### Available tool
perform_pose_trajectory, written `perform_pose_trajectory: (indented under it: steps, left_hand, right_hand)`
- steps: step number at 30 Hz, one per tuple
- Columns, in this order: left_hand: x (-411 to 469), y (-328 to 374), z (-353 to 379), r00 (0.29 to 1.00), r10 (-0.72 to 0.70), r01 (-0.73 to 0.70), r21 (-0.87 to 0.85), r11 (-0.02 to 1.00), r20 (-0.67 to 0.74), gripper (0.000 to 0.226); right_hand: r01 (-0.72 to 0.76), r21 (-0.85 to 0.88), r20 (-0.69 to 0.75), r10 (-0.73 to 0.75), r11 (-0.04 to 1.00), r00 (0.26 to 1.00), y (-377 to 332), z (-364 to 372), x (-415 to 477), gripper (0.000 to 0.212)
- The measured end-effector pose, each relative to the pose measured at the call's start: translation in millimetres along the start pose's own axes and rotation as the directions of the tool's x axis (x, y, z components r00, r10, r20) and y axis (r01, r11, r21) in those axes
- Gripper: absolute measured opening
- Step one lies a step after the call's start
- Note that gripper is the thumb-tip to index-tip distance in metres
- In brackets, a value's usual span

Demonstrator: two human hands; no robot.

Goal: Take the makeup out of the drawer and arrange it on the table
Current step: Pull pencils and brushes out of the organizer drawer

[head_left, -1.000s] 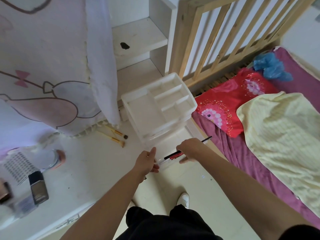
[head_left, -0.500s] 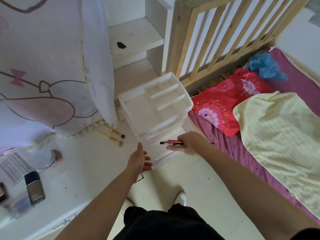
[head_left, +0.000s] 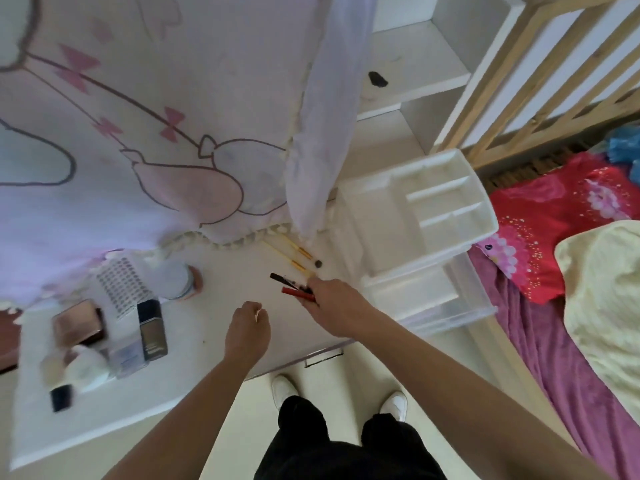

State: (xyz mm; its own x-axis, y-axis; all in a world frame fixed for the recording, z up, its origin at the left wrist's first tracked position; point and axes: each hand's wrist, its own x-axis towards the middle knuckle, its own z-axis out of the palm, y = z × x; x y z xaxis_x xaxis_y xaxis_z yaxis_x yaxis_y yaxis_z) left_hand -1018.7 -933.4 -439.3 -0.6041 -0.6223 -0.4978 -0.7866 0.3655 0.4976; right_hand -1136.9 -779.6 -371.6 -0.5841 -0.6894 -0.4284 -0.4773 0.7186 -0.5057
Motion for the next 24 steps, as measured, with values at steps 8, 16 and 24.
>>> perform_pose_trajectory:
  steps: [8,16,24]
  left_hand:
    - [35,-61,-25,0.96,0.191,-0.263,0.424,0.866,0.206,0.054]
    - [51,-66,-27,0.93,0.191,-0.35,0.597,0.722,0.314,0.068]
    - [51,-64,-34,0.911,0.179,-0.382,0.6,0.703,0.371,0.073]
  right_hand:
    - [-0.192,-0.023,0.003,0.193,0.981,0.981,-25,67,93,0.023]
    - [-0.208,-0.235,-0.263,0.143,0.95,0.954,-20,103,122,0.033]
    - [-0.204,-0.246,-0.265,0.136,0.948,0.955,-22,103,114,0.039]
